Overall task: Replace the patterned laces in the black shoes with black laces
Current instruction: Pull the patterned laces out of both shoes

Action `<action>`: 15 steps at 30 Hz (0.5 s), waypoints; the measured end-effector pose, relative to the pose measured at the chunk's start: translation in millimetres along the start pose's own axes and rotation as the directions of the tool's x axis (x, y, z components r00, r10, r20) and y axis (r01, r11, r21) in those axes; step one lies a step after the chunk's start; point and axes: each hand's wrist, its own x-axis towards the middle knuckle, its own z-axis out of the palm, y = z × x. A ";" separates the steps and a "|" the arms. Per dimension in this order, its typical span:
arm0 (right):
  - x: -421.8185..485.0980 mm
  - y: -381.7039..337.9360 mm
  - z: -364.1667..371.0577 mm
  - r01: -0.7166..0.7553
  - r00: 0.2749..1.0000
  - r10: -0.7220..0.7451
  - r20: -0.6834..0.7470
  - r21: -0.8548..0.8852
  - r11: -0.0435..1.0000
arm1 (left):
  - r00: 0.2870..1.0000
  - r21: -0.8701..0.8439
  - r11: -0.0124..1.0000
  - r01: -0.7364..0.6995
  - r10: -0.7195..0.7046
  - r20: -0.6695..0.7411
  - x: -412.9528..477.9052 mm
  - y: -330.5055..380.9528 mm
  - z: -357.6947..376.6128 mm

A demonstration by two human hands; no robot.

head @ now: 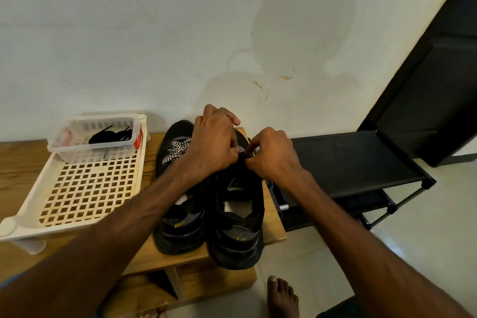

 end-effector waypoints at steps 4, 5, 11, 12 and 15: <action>2.6 2.8 1.9 -0.032 0.999 0.032 -0.008 0.026 0.999 | 0.972 -0.093 0.990 0.106 -0.123 -0.199 3.3 -19.3 -14.9; 3.1 3.3 2.3 -0.033 0.999 0.033 -0.006 0.035 0.999 | 0.953 -0.136 0.982 0.131 -0.163 -0.256 3.0 -24.1 -18.4; 6.1 8.0 1.7 -0.065 0.998 0.064 0.018 0.048 0.997 | 0.856 -0.247 0.923 0.294 -0.369 -0.362 -0.4 -46.9 -28.5; 5.8 8.7 0.9 -0.069 0.997 0.068 0.024 0.052 0.996 | 0.877 -0.222 0.927 0.302 -0.361 -0.316 -2.2 -46.1 -25.4; 4.2 9.2 -2.9 -0.064 0.997 0.062 0.038 0.053 0.997 | 0.963 -0.145 0.976 0.163 -0.189 -0.189 -11.1 -25.4 -12.2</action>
